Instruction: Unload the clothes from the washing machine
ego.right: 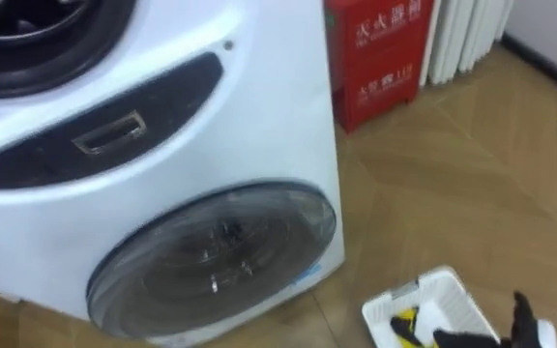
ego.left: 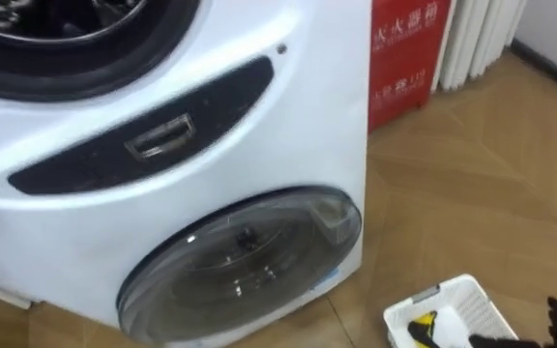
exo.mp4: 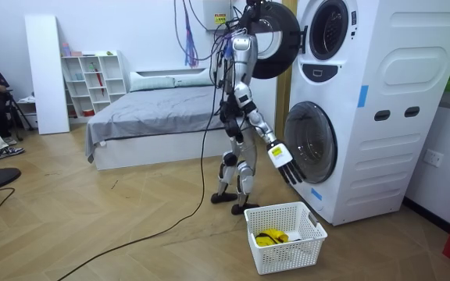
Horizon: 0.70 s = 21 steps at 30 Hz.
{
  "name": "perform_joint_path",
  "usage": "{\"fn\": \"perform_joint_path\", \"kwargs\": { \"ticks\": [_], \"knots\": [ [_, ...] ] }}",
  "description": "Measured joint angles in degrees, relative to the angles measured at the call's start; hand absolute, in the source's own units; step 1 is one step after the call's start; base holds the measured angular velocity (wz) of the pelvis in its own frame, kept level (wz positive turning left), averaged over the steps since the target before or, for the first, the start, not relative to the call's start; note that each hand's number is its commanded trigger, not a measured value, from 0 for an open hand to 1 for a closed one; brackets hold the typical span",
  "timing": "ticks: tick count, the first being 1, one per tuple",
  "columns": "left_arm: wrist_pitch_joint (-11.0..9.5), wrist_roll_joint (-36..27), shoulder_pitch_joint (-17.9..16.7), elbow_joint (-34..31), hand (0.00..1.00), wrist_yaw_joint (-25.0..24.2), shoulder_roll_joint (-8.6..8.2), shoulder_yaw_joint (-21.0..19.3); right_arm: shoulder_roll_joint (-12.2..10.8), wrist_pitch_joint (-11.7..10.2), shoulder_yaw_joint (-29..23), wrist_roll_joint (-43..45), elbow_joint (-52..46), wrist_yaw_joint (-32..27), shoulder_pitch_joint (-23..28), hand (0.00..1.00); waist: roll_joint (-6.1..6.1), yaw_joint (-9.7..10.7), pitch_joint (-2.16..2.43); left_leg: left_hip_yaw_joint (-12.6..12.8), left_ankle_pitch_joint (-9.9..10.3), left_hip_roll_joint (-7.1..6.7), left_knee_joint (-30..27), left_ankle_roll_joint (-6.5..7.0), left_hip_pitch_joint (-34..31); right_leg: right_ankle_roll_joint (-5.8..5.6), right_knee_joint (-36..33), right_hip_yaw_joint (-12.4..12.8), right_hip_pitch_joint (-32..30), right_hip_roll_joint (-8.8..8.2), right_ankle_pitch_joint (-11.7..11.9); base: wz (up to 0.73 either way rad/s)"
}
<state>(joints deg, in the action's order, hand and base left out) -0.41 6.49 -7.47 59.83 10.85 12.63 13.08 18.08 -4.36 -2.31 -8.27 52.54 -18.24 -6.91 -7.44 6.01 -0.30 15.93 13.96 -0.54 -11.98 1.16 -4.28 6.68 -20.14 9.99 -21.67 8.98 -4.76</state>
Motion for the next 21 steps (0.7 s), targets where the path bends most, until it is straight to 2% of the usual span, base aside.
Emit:
{"fn": "perform_joint_path", "kwargs": {
  "ticks": [2, 4, 7, 9, 10, 11, 13, 15, 16, 18, 21],
  "knots": [
    [-0.18, -0.01, -0.34, -0.43, 0.0, 0.38, -0.02, 0.01, -0.25, 0.15, 1.21, -0.29, 0.0, 0.82, 0.82, 0.0, 0.62, -0.62, 0.21, -0.31, 0.0, 0.33, 0.45, 0.0, 1.65, 0.37, 1.26, -0.9, 2.16, -0.01, 0.25, 0.24],
    [-0.13, -0.05, -0.9, -0.47, 0.0, 1.36, -0.17, -0.7, -1.2, 0.16, 1.65, -0.34, 0.26, 1.64, 1.57, 0.0, 1.37, -1.07, 0.24, -1.43, 0.0, 0.84, 0.75, 0.0, 3.85, 0.8, 2.83, -3.25, 4.9, -0.54, 0.52, 0.27],
    [0.1, 0.06, -1.38, -0.66, 0.0, 2.39, -0.38, -2.44, -1.86, 0.78, 1.72, -0.82, 1.9, 2.69, 2.74, 0.0, 2.45, -1.93, 0.24, -2.45, 0.0, 0.92, 1.26, -0.01, 5.68, 1.02, 3.6, -5.0, 7.23, -0.82, 0.18, 0.34],
    [0.25, 0.41, -2.44, -0.75, 0.0, 2.5, -0.75, -4.02, -2.66, 0.96, 1.72, -0.94, 3.48, 2.93, 2.74, 0.0, 3.04, -1.98, 0.18, -3.19, 0.0, 1.01, 1.36, -0.01, 6.58, 1.07, 3.86, -5.58, 8.47, -0.93, -0.09, 0.26],
    [0.49, 0.66, -3.28, -1.1, 0.0, 2.52, -0.76, -4.66, -3.13, 1.46, 1.72, -1.02, 3.85, 3.09, 3.25, 0.0, 3.75, -2.05, -0.03, -4.06, 0.0, 1.12, 1.4, -0.01, 6.99, 1.09, 4.5, -5.92, 9.35, -0.93, -0.13, 0.26],
    [0.6, 1.06, -3.55, -1.73, 0.0, 2.53, -0.78, -5.39, -3.41, 1.53, 1.71, -1.01, 3.97, 3.25, 3.58, 0.0, 3.78, -2.06, 0.12, -4.48, 0.0, 1.14, 1.4, -0.01, 7.21, 1.14, 4.66, -6.09, 9.71, -0.94, -0.16, 0.26],
    [0.61, 2.53, -5.42, -2.54, 0.0, 2.8, -0.98, -8.32, -4.37, 1.92, 1.55, -1.67, 6.82, 3.71, 4.03, 0.0, 4.78, -2.21, 0.02, -5.79, 0.0, 1.34, 1.7, -0.01, 8.36, 1.22, 5.67, -6.67, 11.54, -0.87, -0.31, 0.25],
    [0.62, 2.56, -5.79, -2.51, 0.0, 3.3, -1.13, -9.05, -4.84, 2.0, 1.57, -3.17, 10.2, 4.22, 4.73, 0.0, 5.48, -2.78, 0.18, -5.87, 0.0, 1.58, 1.74, -0.01, 9.26, 1.25, 6.68, -7.29, 13.32, -0.88, -0.32, 0.2],
    [0.62, 2.67, -5.86, -2.5, 0.0, 3.45, -1.34, -9.41, -5.06, 2.1, 1.66, -4.4, 11.67, 4.73, 5.45, 0.0, 5.83, -3.42, 0.11, -5.88, 0.0, 1.64, 1.78, -0.02, 9.9, 1.27, 6.89, -7.38, 14.06, -0.88, -0.42, 0.14],
    [0.66, 3.36, -6.16, -2.44, 0.0, 3.58, -2.27, -10.93, -5.34, 2.66, 1.64, -5.94, 12.91, 5.51, 6.67, 0.0, 6.0, -3.68, 0.1, -5.89, 0.02, 1.82, 1.79, -0.04, 10.41, 0.88, 7.84, -7.99, 15.18, -0.99, -0.53, 0.16],
    [1.31, 5.44, -6.44, -1.94, 0.0, 3.58, -3.26, -14.08, -6.6, 3.33, 1.09, -5.64, 14.54, 5.94, 9.24, 0.0, 6.19, -4.6, 0.04, -6.02, 0.03, 1.93, 2.5, -0.06, 11.95, 1.25, 8.56, -8.83, 17.07, -1.03, -0.57, 0.16]
  ]
}}
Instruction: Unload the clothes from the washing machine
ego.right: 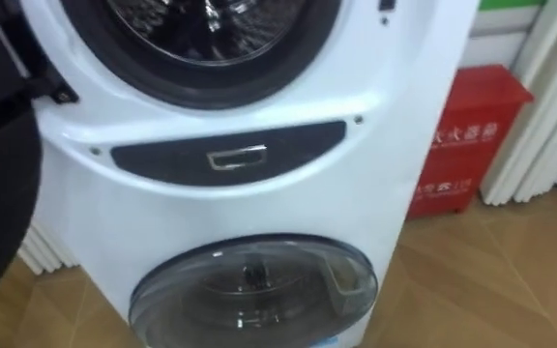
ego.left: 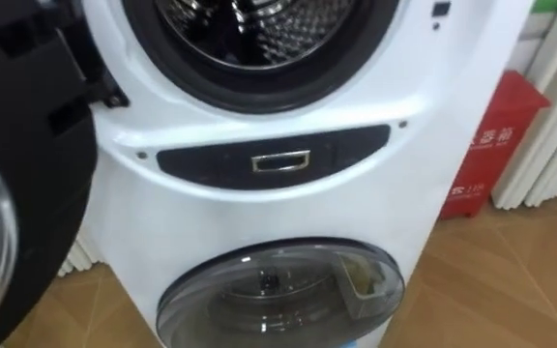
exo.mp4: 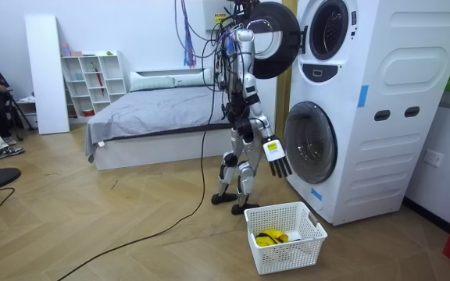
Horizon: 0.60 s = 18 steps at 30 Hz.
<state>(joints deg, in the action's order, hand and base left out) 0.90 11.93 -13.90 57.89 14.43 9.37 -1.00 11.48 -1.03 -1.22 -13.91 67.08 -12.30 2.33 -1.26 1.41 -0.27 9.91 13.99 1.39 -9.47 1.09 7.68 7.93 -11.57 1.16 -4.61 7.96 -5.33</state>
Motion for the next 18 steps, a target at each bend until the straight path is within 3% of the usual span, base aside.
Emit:
{"fn": "perform_joint_path", "kwargs": {
  "ticks": [5, 9, 18],
  "knots": [
    [0.59, 3.28, -1.03, 1.34, 0.0, 0.0, -0.32, -3.41, -1.84, 0.48, 0.03, 0.52, 2.69, 1.56, 1.7, 0.0, -0.07, -0.64, -0.19, -1.74, 0.0, 0.0, 0.31, 0.0, 2.05, -0.04, 1.08, -0.25, 2.41, 0.03, -0.07, 0.0],
    [2.96, 3.98, -1.22, 1.84, 0.0, -0.83, -1.46, -3.41, -3.35, 1.64, 0.76, 1.01, 3.83, 3.34, 1.79, 0.0, -0.1, -0.71, -0.26, -2.42, 0.02, 0.01, 0.29, 0.0, 2.58, -0.11, 1.03, -0.55, 2.96, -0.16, -0.25, 0.0],
    [5.3, 4.69, -1.01, 1.86, 0.0, -2.84, -1.89, -3.32, -3.48, 1.96, 2.66, 2.2, 3.78, 6.07, 1.58, 0.0, 0.29, -0.68, -0.38, -2.36, 0.02, -0.02, 0.19, 0.0, 3.11, -0.25, 1.67, -1.72, 4.23, -0.54, -0.36, 0.08]
  ]
}}
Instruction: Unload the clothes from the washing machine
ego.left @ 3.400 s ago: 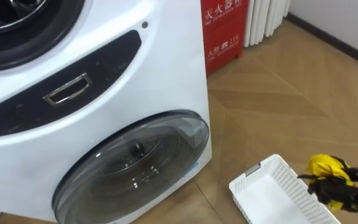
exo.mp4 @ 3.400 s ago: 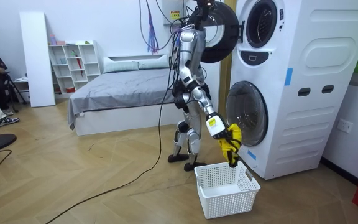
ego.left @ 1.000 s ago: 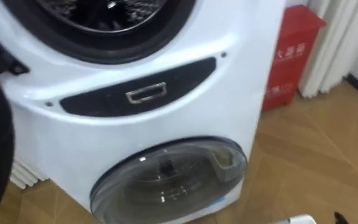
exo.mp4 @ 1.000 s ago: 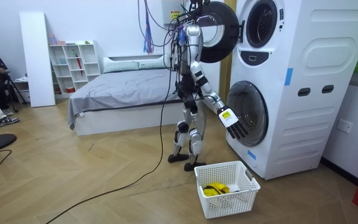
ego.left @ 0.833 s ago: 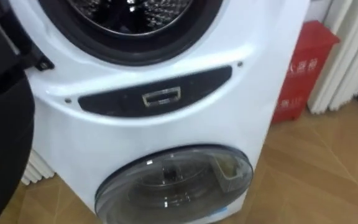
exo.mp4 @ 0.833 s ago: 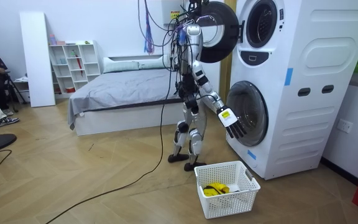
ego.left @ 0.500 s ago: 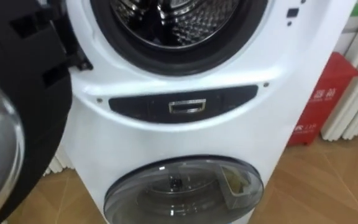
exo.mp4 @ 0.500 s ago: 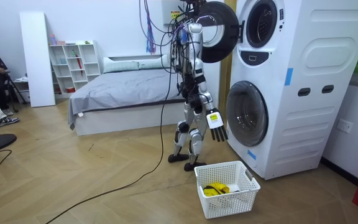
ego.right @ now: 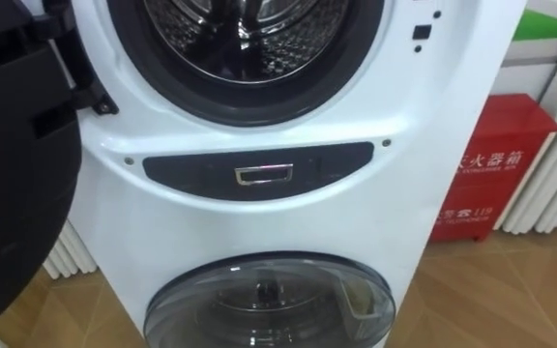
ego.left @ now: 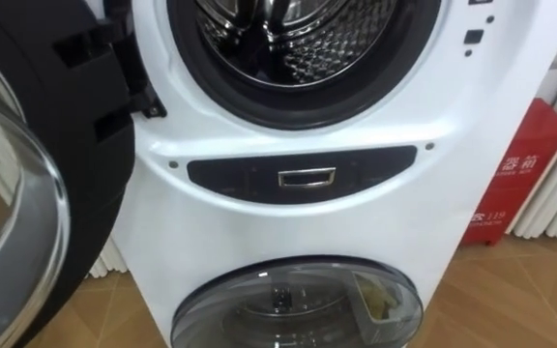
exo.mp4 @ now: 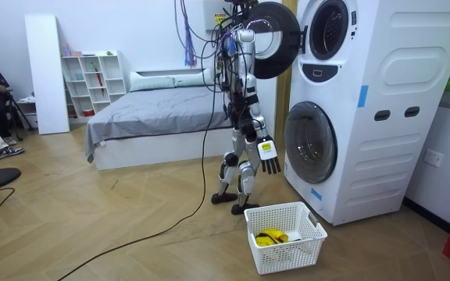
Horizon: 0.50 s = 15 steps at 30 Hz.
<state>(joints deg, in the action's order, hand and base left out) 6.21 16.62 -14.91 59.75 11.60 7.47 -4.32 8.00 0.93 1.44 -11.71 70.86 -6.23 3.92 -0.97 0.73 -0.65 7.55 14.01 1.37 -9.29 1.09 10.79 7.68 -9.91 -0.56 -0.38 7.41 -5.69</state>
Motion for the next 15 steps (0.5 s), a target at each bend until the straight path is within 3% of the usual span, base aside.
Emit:
{"fn": "perform_joint_path", "kwargs": {
  "ticks": [15],
  "knots": [
    [-0.14, 1.82, 0.36, 0.01, 0.0, -0.81, 0.0, -0.07, 0.13, -0.05, 1.88, 1.56, -0.99, 2.11, 0.15, 0.0, -0.09, -0.28, 0.15, 0.04, 0.02, 0.06, -0.46, -0.04, 0.15, 0.12, -0.09, 0.27, 0.22, 0.16, -0.1, -0.01]
  ]
}}
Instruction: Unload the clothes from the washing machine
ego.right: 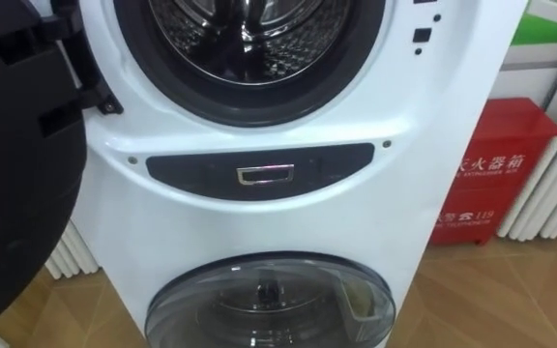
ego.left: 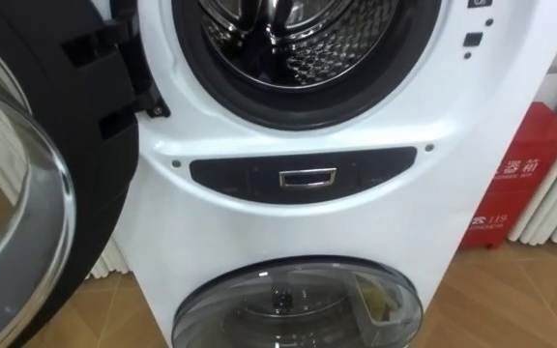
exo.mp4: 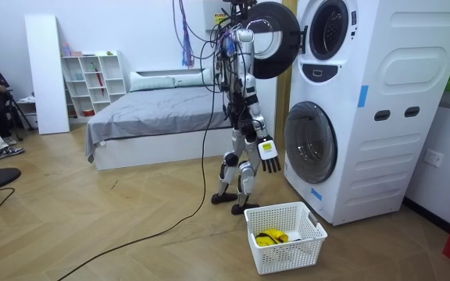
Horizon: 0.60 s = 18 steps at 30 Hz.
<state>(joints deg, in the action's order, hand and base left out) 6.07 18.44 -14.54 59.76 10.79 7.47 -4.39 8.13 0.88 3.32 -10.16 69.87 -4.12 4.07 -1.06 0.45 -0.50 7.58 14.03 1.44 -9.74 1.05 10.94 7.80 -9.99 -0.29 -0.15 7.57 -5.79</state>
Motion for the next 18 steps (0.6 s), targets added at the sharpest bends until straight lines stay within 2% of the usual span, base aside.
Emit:
{"fn": "perform_joint_path", "kwargs": {
  "ticks": [1, 3, 5, 6, 8, 9, 12, 13, 15, 16, 17, 18],
  "knots": [
    [-0.15, -0.01, 0.19, -0.02, 0.0, 0.13, 0.0, -0.01, -0.01, 0.0, 0.25, 1.12, -0.71, 0.09, 0.36, 0.0, -0.05, -0.78, 0.04, 0.04, 0.08, 0.04, -0.59, -0.14, 0.27, 0.07, -0.19, 0.59, 0.02, 0.12, -0.05, -0.17],
    [-0.2, 0.01, -0.1, -0.04, 0.0, 0.31, -0.01, 0.03, -0.01, 0.08, 0.51, 3.21, -1.3, 0.24, 0.42, 0.0, 0.02, -1.63, -0.32, 0.08, 0.63, 0.37, -2.51, -0.88, 0.26, 0.37, -1.05, 1.12, 0.05, 0.31, -0.42, -0.25],
    [-0.21, 0.07, 0.22, -0.12, 0.0, 0.3, 0.09, 0.05, -0.03, 0.41, 0.67, 5.99, -2.94, 0.62, 0.39, 0.0, 0.1, -2.03, -0.14, 0.12, 2.55, 0.91, -7.3, -1.48, -1.72, 0.71, -3.1, 1.0, -0.96, 0.64, -1.91, -0.17],
    [-0.19, 0.07, 0.48, -0.43, 0.0, 0.3, 0.15, 0.01, -0.05, 0.41, 1.47, 6.72, -3.81, 0.7, 0.4, 0.0, 0.66, -2.22, -0.07, 0.16, 3.29, 1.03, -12.11, -1.85, -3.88, 1.12, -4.99, 0.97, -1.87, 0.58, -2.24, -0.13],
    [-0.25, 0.09, 0.93, -0.75, 0.0, 0.11, -0.09, 0.09, 0.1, 0.41, 2.2, 7.44, -3.84, 0.8, -0.13, 0.0, 0.73, -2.7, 0.07, -0.5, 3.66, 2.07, -20.51, -2.28, -7.68, 1.55, -6.0, 0.88, -2.08, 0.64, -2.51, -0.1],
    [-0.26, 0.21, 1.29, -1.34, 0.0, -0.34, -0.31, 0.11, 0.45, 0.38, 2.17, 7.53, -3.89, 1.06, -0.71, 0.0, 0.19, -2.57, -0.01, -1.31, 3.49, 2.94, -26.95, -2.57, -10.65, 1.87, -6.26, 0.66, -2.11, 1.01, -2.63, 0.0],
    [-0.48, -0.22, 2.77, -2.49, 0.0, -0.47, -0.46, -0.01, 1.15, -0.12, 1.42, 7.99, -3.43, 1.02, -1.27, 0.0, -1.21, -2.18, -0.18, -3.21, 3.05, 4.42, -36.17, -3.36, -14.37, 2.83, -7.63, -0.45, -2.28, 2.12, -3.32, 0.03],
    [-1.18, -0.54, 3.6, -2.47, 0.0, -0.52, -0.46, 0.1, 1.21, -0.23, 0.76, 8.08, -3.32, 0.96, -1.19, 0.0, -1.65, -1.61, 0.07, -3.2, 3.12, 4.9, -37.21, -3.61, -14.03, 2.96, -8.47, -1.09, -2.92, 2.16, -3.67, 0.22],
    [-2.5, -2.11, 4.42, -2.46, 0.0, -0.92, -0.43, 0.11, 1.3, -0.5, -0.19, 8.43, -3.35, 0.91, -1.44, 0.0, -2.13, -0.77, 0.01, -3.39, 3.33, 5.07, -36.53, -4.29, -11.12, 2.97, -9.39, -1.66, -4.33, 2.08, -3.79, 0.21],
    [-2.62, -2.14, 5.16, -2.48, 0.0, -1.28, -0.49, 0.12, 1.3, -0.88, -0.22, 8.43, -3.43, 0.58, -1.3, 0.0, -2.39, -0.58, -0.03, -3.55, 4.09, 4.87, -34.89, -5.59, -8.56, 2.89, -9.72, -1.83, -5.41, 2.17, -3.53, 0.16],
    [-2.74, -2.11, 5.54, -2.5, 0.0, -1.34, -0.58, 0.12, 1.28, -1.0, -0.2, 8.38, -3.52, 0.48, -1.12, 0.0, -2.59, -0.54, 0.09, -3.95, 4.31, 4.79, -33.54, -5.93, -7.25, 2.93, -9.71, -2.16, -5.82, 2.24, -3.34, 0.24],
    [-2.99, -2.08, 6.73, -2.4, 0.0, -1.42, -0.83, 0.17, 1.26, -1.45, -0.22, 8.18, -3.42, 0.5, -0.94, 0.0, -2.98, -0.22, -0.33, -5.94, 4.97, 4.75, -29.22, -6.67, -4.31, 2.94, -9.68, -3.37, -6.62, 2.39, -2.98, 0.49]
  ]
}}
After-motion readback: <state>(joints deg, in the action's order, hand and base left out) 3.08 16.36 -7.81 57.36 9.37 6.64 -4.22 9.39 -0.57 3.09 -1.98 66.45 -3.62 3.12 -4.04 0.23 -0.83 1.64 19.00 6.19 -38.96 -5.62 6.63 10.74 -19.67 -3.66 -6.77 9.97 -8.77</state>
